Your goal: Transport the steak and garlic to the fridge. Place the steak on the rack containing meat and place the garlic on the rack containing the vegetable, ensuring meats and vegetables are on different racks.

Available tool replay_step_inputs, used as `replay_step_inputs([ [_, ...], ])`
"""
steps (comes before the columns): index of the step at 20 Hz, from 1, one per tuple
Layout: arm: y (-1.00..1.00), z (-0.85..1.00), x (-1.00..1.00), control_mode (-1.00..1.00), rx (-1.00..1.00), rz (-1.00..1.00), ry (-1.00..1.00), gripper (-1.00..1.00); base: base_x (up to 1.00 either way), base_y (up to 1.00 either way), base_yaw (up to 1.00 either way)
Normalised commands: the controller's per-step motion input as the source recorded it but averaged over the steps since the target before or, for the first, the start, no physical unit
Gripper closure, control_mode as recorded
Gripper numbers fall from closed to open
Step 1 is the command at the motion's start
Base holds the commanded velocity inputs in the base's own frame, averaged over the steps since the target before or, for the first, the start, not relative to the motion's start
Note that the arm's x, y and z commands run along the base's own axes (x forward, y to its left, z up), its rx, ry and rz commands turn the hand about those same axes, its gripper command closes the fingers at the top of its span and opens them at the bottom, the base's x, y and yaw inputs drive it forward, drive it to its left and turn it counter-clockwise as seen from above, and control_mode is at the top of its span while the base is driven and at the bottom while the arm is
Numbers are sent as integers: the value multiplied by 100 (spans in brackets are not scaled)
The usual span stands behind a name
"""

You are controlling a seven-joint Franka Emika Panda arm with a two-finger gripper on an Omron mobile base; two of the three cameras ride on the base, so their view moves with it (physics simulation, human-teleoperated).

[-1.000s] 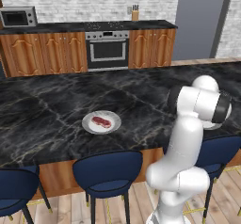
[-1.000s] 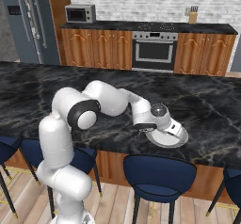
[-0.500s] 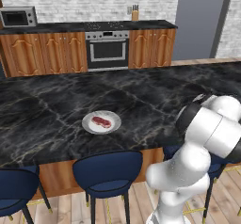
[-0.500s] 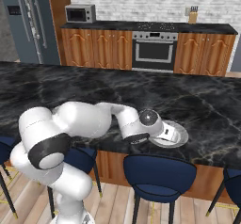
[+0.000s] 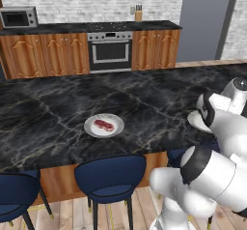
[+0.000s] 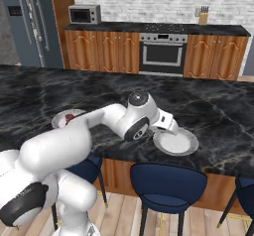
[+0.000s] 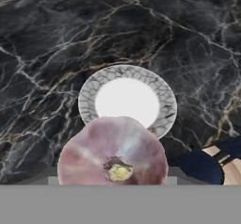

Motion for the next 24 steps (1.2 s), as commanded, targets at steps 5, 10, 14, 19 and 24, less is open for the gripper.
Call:
replay_step_inputs([
  [5, 67, 48, -33, -100, 1, 0, -2, 100, 0, 0, 0],
  [10, 57, 63, -46, -100, 0, 0, -3, 100, 0, 0, 0],
  [14, 64, 78, -81, -100, 0, 0, 0, 100, 0, 0, 0],
  [19, 75, 64, -97, -100, 0, 1, 0, 100, 0, 0, 0],
  [24, 49, 67, -93, -100, 0, 5, -10, 100, 0, 0, 0],
])
